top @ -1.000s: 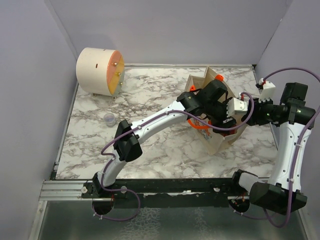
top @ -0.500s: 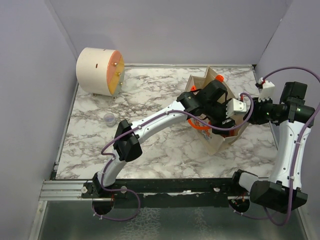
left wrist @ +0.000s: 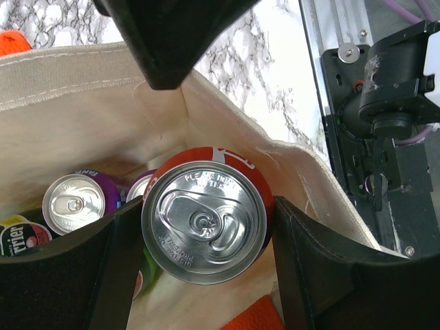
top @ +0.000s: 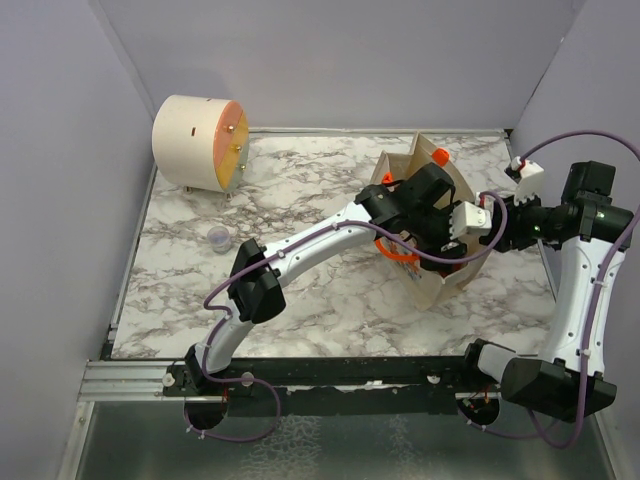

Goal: Place the beverage into the canvas bag
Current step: Place the drink in the canvas bag.

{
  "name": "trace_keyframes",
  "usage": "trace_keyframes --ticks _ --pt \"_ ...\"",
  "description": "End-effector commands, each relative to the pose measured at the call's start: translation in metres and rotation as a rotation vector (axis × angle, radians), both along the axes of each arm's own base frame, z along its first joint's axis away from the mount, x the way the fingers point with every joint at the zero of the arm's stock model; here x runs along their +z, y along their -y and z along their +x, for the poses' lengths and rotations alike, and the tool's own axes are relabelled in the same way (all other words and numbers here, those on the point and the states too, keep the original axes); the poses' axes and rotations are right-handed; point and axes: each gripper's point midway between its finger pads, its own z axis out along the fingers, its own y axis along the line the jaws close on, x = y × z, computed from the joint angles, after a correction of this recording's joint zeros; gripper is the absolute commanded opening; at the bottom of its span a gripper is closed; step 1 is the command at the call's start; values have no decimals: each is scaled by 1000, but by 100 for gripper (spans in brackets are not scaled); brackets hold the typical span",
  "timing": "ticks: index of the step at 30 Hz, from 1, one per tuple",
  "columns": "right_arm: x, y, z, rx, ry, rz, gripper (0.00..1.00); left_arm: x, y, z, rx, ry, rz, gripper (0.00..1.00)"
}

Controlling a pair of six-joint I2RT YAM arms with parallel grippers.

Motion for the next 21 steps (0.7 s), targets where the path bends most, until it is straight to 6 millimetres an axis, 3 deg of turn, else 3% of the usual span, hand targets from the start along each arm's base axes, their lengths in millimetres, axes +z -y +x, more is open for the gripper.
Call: trace_keyframes --ticks 1,16,21 --pt "7 -2 -4 35 25 -15 45 7 8 -17 -69 23 -21 0" --pt "0 -4 -3 26 -2 19 48 -29 1 -27 -158 9 58 0" --pt "1 -8 -5 42 0 32 50 -18 4 -34 -187 -5 14 0"
